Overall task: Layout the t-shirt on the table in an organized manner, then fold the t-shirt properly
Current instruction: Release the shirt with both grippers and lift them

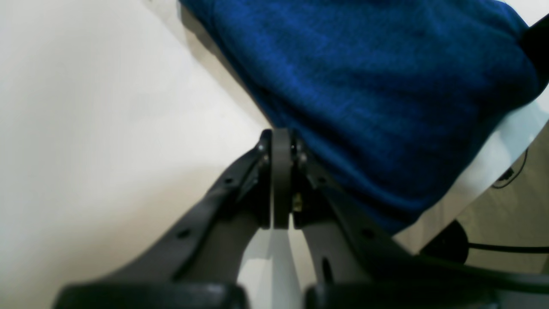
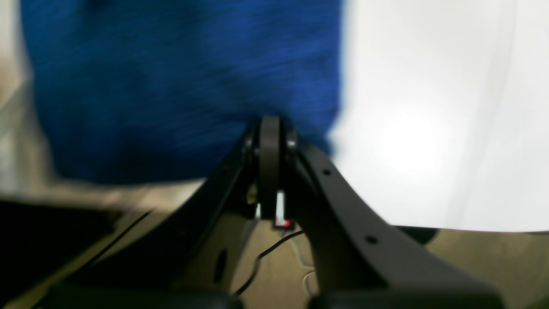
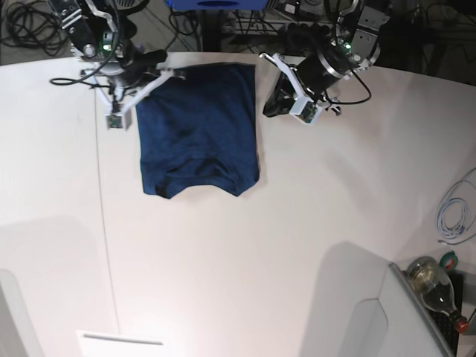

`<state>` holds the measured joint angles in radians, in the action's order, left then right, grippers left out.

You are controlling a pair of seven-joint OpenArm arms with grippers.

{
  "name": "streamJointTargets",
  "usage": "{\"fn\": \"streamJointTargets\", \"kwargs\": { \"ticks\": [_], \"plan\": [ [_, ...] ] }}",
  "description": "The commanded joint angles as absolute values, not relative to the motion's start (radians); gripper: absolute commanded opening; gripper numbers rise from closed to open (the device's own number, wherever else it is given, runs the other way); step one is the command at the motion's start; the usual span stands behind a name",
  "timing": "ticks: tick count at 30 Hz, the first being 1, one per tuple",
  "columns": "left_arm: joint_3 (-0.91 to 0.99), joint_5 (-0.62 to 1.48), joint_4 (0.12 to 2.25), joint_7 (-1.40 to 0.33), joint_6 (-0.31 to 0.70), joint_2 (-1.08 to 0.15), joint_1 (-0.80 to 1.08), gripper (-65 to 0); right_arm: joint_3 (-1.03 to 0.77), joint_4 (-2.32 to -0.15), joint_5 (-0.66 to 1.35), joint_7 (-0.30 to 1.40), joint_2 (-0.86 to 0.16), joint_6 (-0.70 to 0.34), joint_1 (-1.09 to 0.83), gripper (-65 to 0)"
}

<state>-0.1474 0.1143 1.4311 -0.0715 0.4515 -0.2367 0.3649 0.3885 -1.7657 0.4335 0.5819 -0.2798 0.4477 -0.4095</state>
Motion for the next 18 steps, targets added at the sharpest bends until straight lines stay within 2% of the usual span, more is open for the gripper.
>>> {"fn": "streamJointTargets", "kwargs": {
  "ticks": [1, 7, 14, 18],
  "plan": [
    [-0.147, 0.131, 1.446, -0.051, 0.453, -0.243, 0.366, -65.0, 0.378, -1.762, 0.427, 0.562, -0.286, 0.449, -0.406, -63.6],
    [-0.147, 0.130, 1.425, -0.051, 0.453, -0.243, 0.367, -65.0, 0.374, -1.716, 0.427, 0.553, -0.285, 0.449, -0.404, -63.6],
    [-0.079, 0.140, 1.540, -0.051, 0.453, -0.251, 0.412, -65.0, 0.311, -1.905, 0.423, 0.579, -0.289, 0.450, -0.458, -63.6],
    [-0.015, 0.140, 1.649, -0.051, 0.453, -0.248, 0.464, -65.0, 0.292, -1.922, 0.423, 0.676, -0.289, 0.426, -0.343, -63.6]
  ]
}}
